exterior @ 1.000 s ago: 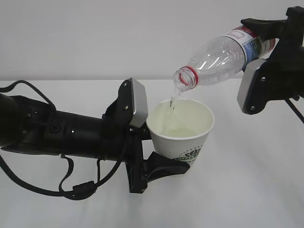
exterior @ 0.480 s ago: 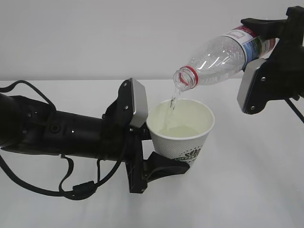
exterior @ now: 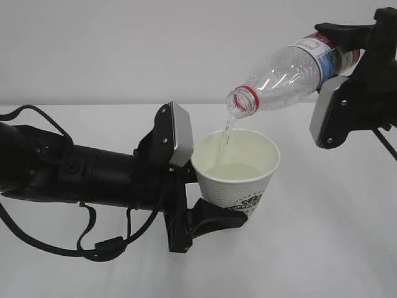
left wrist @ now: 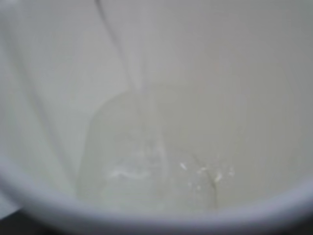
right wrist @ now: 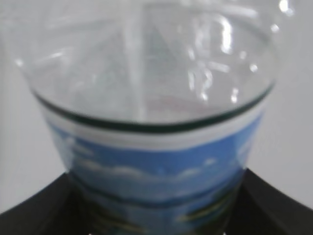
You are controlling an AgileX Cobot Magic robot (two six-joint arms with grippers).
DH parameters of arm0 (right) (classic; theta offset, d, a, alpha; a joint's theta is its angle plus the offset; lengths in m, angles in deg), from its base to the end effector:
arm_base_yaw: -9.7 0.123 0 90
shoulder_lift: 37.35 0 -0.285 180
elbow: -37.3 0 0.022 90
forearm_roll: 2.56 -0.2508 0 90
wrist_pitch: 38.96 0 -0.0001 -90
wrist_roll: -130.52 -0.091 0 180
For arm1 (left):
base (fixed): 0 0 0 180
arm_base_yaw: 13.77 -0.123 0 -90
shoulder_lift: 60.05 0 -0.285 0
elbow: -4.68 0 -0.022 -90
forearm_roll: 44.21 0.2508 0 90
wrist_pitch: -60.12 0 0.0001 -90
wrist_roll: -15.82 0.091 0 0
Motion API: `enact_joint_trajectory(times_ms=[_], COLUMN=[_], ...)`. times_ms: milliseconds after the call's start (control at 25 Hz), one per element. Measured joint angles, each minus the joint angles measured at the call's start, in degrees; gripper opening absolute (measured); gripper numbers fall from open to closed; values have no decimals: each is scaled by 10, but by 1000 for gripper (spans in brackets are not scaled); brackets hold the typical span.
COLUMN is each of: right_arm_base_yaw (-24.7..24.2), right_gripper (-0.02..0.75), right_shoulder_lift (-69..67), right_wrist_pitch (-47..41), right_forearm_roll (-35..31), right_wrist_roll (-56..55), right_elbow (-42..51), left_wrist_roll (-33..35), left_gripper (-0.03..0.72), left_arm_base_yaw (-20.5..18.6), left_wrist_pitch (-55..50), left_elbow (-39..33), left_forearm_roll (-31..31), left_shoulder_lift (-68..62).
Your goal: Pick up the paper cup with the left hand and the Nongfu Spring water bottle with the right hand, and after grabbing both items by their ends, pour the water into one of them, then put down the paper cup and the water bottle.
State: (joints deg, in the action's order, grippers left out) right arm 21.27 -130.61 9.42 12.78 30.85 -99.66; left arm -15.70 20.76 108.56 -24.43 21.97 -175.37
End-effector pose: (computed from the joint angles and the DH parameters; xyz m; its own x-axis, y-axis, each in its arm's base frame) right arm 0.2850 0.0767 0.2429 0.3901 -0.9207 0.0151 0.0224 -0.0069 -0.9997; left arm 0.2474 -0.2458 0.1562 0.0057 0.3678 -0.9299 0.9912 0.1210 0.0540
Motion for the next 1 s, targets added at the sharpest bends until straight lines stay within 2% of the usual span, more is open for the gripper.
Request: enact_joint_trajectory(times_ms=[1000], right_arm_base_yaw=[0], right_gripper=[515], right_shoulder_lift=[0], right_wrist_pitch=[1], right_forearm_roll=[-1], right_wrist_roll=[2], right_elbow=[0], left_wrist_roll=[0], left_gripper=[516], left_arm_base_yaw=[0], left_wrist_pitch=[0], left_elbow=[0], left_forearm_roll=[0], left_shoulder_lift=[0])
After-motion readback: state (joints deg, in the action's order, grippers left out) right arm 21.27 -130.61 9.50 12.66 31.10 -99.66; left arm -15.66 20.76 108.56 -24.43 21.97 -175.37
